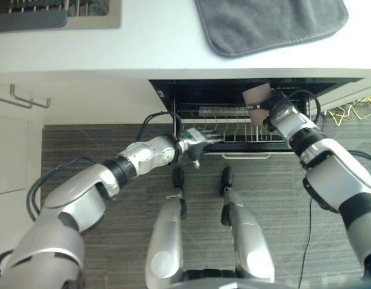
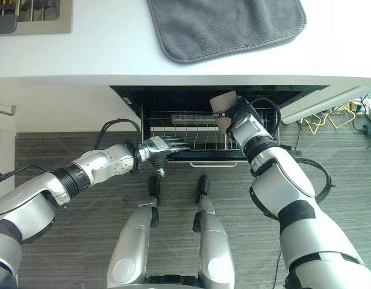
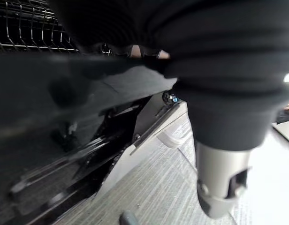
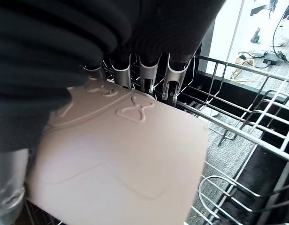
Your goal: Place the dishes in the dishwasher.
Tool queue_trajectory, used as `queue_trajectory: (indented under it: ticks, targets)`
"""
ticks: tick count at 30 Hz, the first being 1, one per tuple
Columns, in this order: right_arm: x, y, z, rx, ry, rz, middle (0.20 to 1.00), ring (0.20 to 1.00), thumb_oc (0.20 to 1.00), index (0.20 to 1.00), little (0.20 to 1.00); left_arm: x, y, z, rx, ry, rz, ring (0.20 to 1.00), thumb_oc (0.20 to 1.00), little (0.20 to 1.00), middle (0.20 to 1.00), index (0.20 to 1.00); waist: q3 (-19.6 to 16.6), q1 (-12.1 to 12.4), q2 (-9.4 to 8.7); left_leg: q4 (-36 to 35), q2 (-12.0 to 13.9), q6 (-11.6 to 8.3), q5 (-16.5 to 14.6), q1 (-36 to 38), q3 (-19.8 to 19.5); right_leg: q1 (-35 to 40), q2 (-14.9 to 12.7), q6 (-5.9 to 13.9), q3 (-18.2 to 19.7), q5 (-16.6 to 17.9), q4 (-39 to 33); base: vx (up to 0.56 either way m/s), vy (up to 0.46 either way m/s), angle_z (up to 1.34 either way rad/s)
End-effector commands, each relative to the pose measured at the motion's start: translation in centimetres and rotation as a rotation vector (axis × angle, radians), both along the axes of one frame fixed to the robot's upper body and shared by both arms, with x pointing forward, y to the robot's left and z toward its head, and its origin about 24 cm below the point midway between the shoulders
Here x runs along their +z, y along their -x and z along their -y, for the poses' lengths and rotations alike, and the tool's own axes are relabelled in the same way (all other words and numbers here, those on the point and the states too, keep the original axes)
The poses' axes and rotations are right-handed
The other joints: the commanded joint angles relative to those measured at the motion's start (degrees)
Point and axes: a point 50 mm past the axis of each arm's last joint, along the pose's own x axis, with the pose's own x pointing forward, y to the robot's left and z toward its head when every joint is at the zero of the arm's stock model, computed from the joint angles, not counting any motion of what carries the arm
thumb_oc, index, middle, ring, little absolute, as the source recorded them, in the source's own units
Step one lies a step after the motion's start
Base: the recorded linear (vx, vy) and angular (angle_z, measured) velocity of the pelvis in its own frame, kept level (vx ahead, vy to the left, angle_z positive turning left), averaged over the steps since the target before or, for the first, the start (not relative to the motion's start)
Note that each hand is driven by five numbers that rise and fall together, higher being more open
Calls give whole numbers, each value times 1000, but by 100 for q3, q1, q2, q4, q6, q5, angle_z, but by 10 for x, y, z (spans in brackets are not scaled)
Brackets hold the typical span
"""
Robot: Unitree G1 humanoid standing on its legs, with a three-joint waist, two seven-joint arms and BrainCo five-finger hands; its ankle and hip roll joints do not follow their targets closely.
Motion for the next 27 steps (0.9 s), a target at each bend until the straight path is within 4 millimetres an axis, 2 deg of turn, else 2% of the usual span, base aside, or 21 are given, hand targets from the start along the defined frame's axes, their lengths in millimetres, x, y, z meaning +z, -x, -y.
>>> queue_trajectory:
  ticks: [1,7,12,19,21,27]
  targets:
    - [58,-3,22,-73,-23,174,200,200,200,200,200,-34,12,-17,3,-151,-69,1000,1000,1000,1000,1000,-81,178,159,-549,-58,25,112,382,241,73,-155,354,-62,-559,840,0,0,0]
    - [67,-4,21,-101,-99,262,200,200,200,200,200,-36,14,-14,-4,-130,-61,1000,1000,1000,1000,1000,-81,193,320,-553,-93,33,127,277,233,-57,-200,341,-61,-600,908,-4,36,0]
    - [74,-1,29,-184,-194,350,200,200,200,200,200,-48,21,-18,7,-115,-69,1000,1000,1000,1000,1000,-81,165,433,-554,-105,34,137,224,267,-143,-217,323,-26,-643,957,-4,61,-4]
    - [72,6,54,-315,-109,405,200,200,200,200,200,-67,30,-26,21,-104,-67,1000,1000,1000,1000,1000,-81,124,457,-528,-69,46,63,237,312,-155,-215,333,1,-694,977,-1,9,-3]
    - [68,11,69,-405,-107,426,200,200,200,200,200,-75,34,-30,24,-99,-67,1000,1000,1000,1000,1000,-81,116,473,-528,-53,44,56,241,328,-130,-213,326,1,-701,948,-15,5,-4]
    - [66,19,93,-481,-48,420,200,200,200,200,200,-87,39,-44,32,-115,-63,1000,1000,1000,1000,1000,-81,125,448,-524,-21,47,44,234,334,-107,-205,336,-33,-704,924,-1,-6,-1]
